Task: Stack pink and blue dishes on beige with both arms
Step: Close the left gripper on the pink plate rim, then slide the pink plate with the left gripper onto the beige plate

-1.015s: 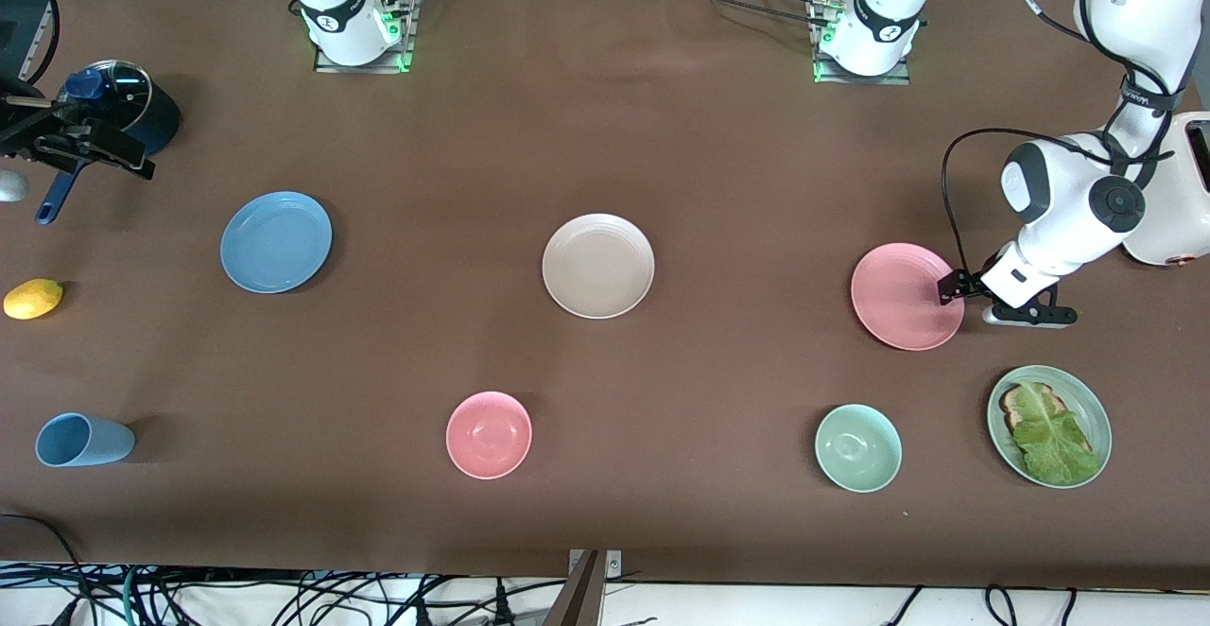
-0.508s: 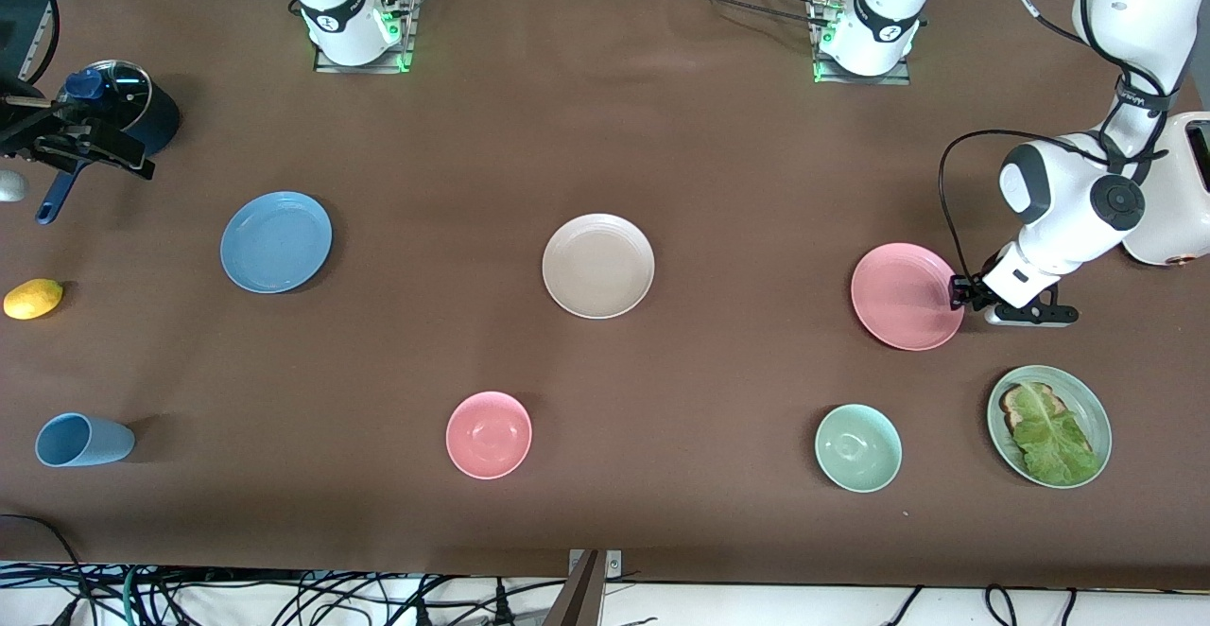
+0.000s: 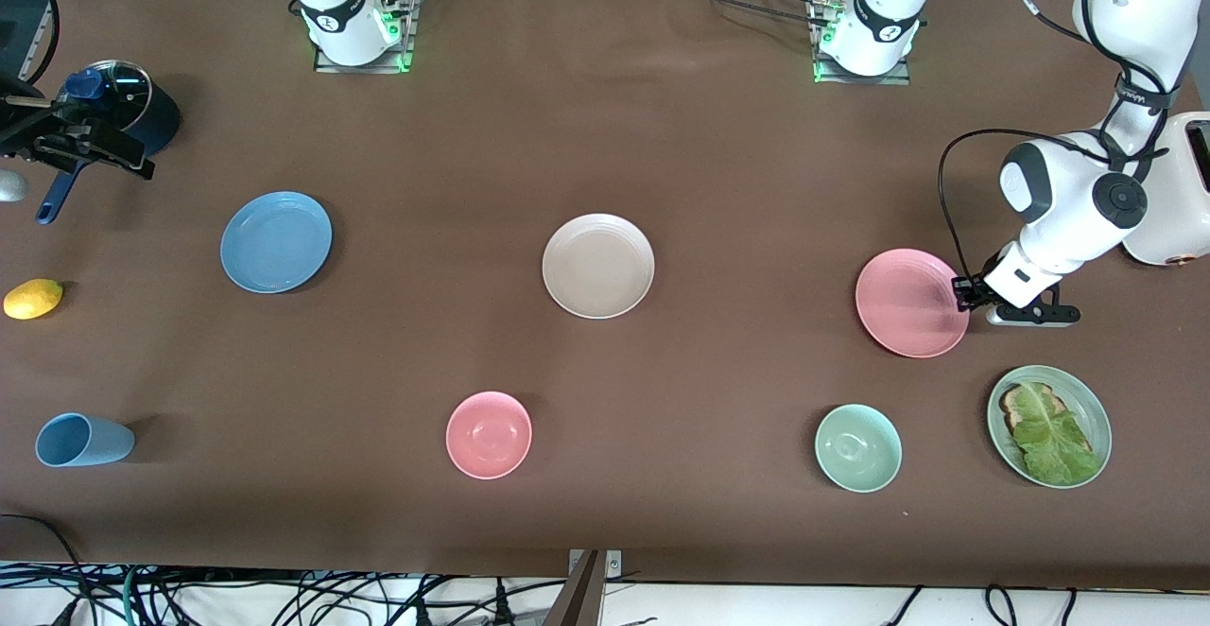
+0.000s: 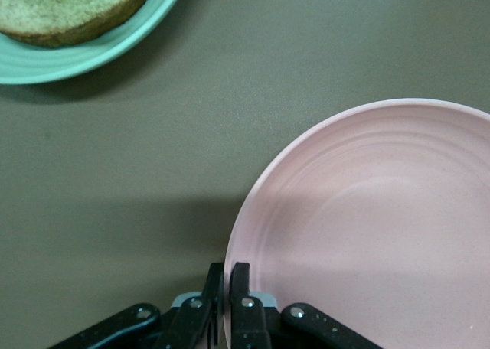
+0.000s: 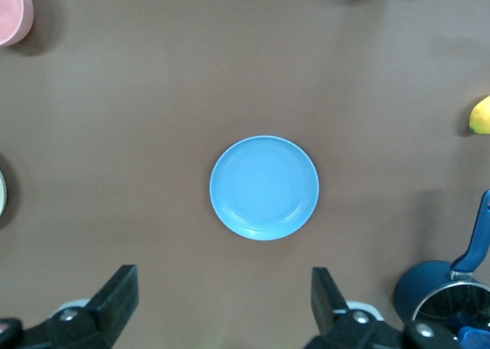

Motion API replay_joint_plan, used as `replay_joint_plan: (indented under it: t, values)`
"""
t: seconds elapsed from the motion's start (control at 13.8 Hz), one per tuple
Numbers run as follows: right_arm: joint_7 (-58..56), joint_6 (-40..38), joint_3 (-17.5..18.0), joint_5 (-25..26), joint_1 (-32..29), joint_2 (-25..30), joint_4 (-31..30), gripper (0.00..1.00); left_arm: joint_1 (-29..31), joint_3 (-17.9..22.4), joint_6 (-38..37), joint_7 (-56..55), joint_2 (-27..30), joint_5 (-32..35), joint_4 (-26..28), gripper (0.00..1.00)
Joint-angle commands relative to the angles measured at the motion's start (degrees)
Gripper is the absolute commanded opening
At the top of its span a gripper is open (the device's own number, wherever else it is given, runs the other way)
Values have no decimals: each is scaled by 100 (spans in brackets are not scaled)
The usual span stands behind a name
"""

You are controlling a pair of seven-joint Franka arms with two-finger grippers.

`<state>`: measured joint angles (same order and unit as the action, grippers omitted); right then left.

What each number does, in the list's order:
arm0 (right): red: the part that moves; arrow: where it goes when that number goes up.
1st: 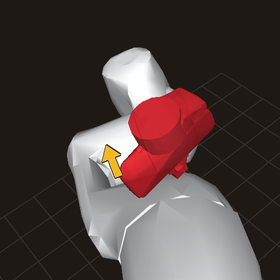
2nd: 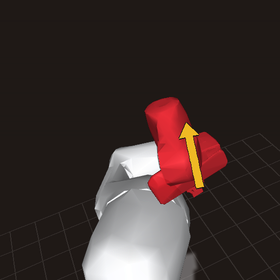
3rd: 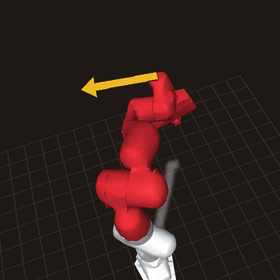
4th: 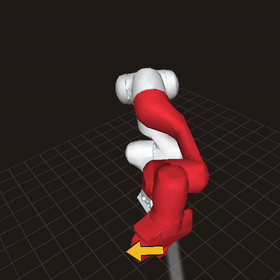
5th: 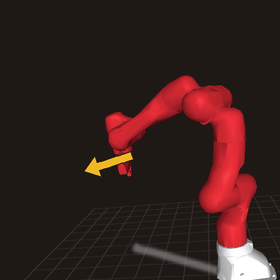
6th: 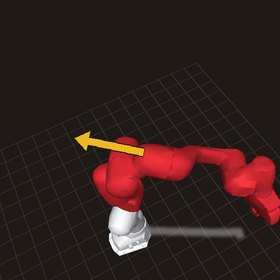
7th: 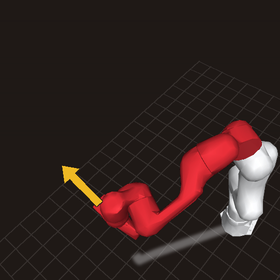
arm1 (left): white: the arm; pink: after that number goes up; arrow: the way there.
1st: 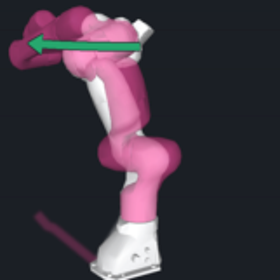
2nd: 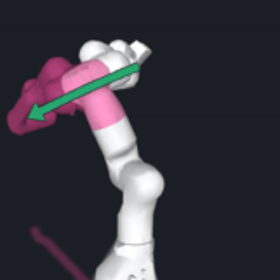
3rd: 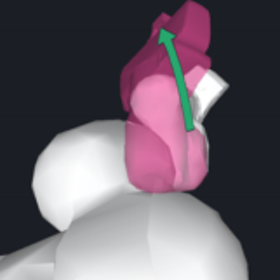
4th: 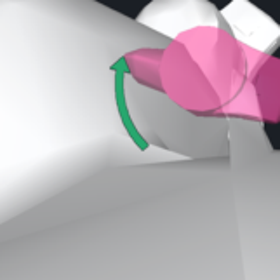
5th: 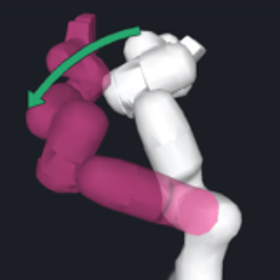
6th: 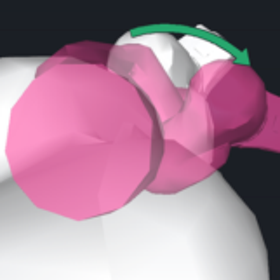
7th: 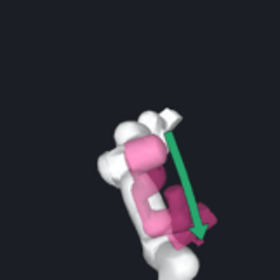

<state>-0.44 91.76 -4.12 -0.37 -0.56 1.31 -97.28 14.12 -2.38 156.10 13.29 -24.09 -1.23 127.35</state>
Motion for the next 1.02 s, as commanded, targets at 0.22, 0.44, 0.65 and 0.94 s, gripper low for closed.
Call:
replay_joint_plan:
  t: [0.22,0.44,0.65,0.94]
  values:
    - [-9,-106,34,63,-49,-8,112,100,-40,-8,-9,121,150,-246,80,0]
    - [-9,-115,34,54,-58,-8,112,100,-137,-26,-360,165,308,-755,53,0]
    - [-9,-115,26,54,-58,-8,112,100,-137,-148,-439,139,396,-852,53,0]
    - [-9,-115,-18,54,-58,-17,112,100,-146,-465,-958,113,651,-1643,-17,0]
